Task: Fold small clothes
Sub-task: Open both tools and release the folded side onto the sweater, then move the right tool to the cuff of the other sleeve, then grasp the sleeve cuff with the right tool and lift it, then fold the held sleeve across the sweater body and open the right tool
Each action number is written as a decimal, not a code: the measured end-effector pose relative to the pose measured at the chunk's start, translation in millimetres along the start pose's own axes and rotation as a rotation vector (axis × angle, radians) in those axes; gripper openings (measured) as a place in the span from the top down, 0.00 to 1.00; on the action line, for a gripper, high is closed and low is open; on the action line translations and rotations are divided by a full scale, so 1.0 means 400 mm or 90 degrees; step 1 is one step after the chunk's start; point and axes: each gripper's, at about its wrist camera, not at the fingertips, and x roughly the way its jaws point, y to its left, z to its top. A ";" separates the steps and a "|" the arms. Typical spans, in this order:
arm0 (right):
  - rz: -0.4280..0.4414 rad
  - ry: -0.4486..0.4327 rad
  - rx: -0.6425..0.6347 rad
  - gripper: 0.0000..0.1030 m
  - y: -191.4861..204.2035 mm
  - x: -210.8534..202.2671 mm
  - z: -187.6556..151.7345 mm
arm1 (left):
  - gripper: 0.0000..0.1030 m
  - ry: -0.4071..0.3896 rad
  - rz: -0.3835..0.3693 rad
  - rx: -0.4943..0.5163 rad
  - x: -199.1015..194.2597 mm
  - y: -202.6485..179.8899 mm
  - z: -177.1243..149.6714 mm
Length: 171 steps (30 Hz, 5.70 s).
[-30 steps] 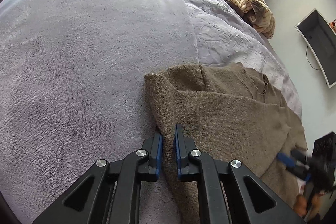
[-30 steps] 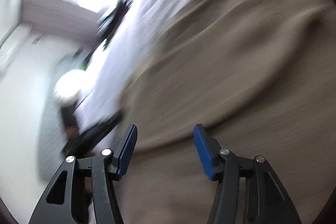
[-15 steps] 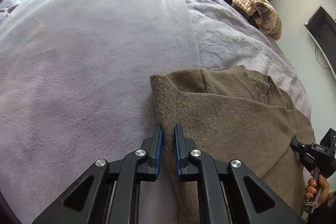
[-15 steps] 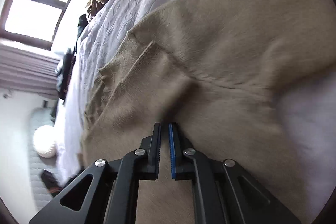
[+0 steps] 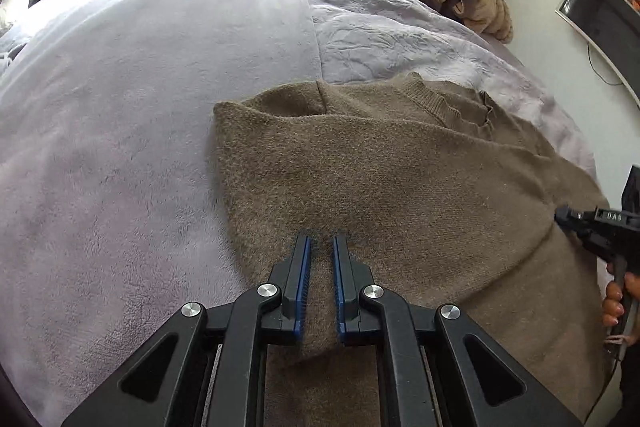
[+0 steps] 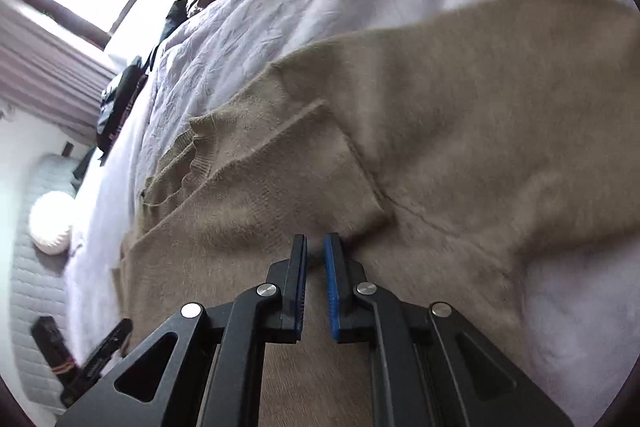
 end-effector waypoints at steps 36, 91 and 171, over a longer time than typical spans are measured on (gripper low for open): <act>0.189 0.035 -0.056 0.00 -0.030 -0.242 -0.230 | 0.01 -0.026 0.093 -0.039 -0.190 -0.175 -0.216; 0.226 -0.060 0.090 0.05 -0.356 -0.465 -0.187 | 0.01 -0.007 0.093 0.094 -0.187 -0.588 -0.294; 0.192 0.055 -0.042 0.73 0.207 0.099 0.014 | 0.01 -0.069 0.124 -0.135 -0.182 -0.051 -0.189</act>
